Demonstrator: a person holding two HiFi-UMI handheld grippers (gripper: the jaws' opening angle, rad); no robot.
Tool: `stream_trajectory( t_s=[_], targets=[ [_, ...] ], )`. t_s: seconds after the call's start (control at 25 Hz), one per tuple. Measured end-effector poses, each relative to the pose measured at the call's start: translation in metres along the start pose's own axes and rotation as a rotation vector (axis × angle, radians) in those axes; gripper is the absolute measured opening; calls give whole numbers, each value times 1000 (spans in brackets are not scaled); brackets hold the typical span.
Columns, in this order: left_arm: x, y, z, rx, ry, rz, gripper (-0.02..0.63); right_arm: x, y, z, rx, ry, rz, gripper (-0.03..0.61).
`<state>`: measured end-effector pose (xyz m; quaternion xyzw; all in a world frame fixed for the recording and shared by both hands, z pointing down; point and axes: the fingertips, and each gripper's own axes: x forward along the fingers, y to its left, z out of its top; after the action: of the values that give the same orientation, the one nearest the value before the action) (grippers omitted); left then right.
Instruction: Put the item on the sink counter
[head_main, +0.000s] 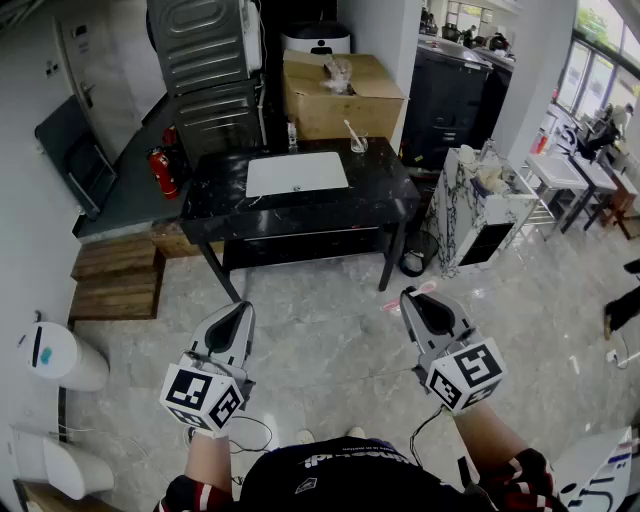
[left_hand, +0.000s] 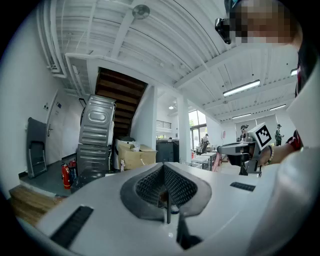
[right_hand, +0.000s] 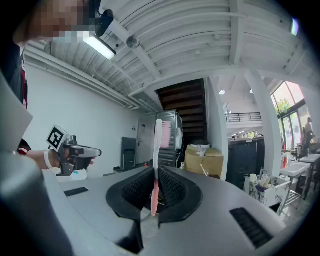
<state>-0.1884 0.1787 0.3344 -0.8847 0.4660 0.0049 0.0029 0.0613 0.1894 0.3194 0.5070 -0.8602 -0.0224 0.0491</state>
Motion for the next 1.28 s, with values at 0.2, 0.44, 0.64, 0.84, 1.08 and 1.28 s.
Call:
stream_trajectory(
  t_s=[0.2,0.44,0.64,0.84,1.08,1.28],
  targets=[
    [1,-9,0,-1,3,-9,12,-3,-1,-2,-5,4,15,58],
    [5,-16,-4,-1,15,-17,12,-4,0,-10,-14,27,49,58],
    [12,-27,-3,2,22,-20,12,-9,-3,-16,-17,46,79,58],
    [26,-40,-5,2,26,-17,12,-15,-21,-20,-7,48,94,58],
    [46,-63,-9,18,33,6,12,-24,-51,-31,9,43,122,58],
    [63,-73,-14,24,48,26,12,-21,-74,-39,27,44,141,58]
  ],
)
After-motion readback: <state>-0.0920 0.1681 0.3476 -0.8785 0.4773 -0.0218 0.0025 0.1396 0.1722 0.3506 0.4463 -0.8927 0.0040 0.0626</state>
